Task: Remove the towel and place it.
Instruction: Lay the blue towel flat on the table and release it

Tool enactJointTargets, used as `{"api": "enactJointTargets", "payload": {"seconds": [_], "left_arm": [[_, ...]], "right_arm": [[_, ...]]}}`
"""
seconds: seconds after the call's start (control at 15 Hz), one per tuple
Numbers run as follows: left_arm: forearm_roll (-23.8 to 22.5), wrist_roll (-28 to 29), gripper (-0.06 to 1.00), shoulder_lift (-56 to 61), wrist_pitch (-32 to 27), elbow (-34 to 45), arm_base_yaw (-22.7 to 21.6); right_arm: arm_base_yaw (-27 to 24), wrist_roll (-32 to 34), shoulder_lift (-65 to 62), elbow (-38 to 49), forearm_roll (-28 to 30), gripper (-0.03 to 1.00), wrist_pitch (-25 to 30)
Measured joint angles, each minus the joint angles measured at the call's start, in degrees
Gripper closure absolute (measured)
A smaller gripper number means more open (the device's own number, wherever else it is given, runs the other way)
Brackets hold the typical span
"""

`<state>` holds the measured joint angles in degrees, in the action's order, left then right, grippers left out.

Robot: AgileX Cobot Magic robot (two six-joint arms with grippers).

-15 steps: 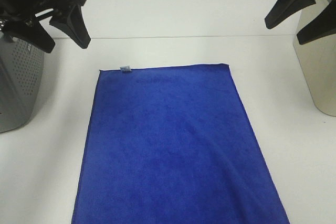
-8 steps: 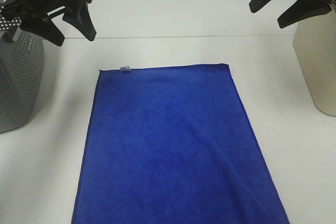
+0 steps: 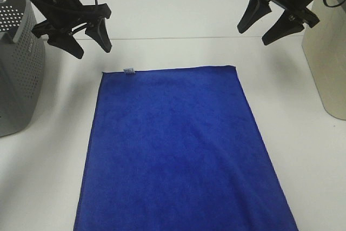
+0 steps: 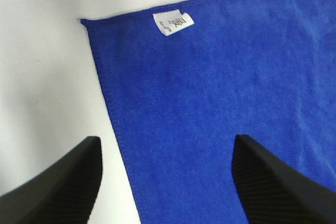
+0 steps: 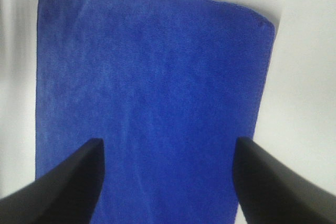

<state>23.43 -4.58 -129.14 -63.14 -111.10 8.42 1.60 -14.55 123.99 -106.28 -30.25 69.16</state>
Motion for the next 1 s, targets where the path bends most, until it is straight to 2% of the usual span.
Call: {"api": "enactJointTargets", "payload": {"seconds": [0.13, 0.47, 1.0], "left_arm": [[2.12, -0.06, 0.30, -2.58, -0.23, -2.06, -1.49], [3.09, -0.40, 0.30, -7.85, 2.29, -4.07, -2.01], [3.55, -1.49, 0.30, -16.67, 3.21, -11.80, -2.06]], "right_arm": [[0.00, -0.63, 3.72, -2.29, -0.06, 0.29, 0.00], [0.00, -2.01, 12.32, -8.08, -0.23, 0.29, -0.40], [0.00, -9.05, 17.76, -8.42, -2.98, 0.29, -9.28]]}}
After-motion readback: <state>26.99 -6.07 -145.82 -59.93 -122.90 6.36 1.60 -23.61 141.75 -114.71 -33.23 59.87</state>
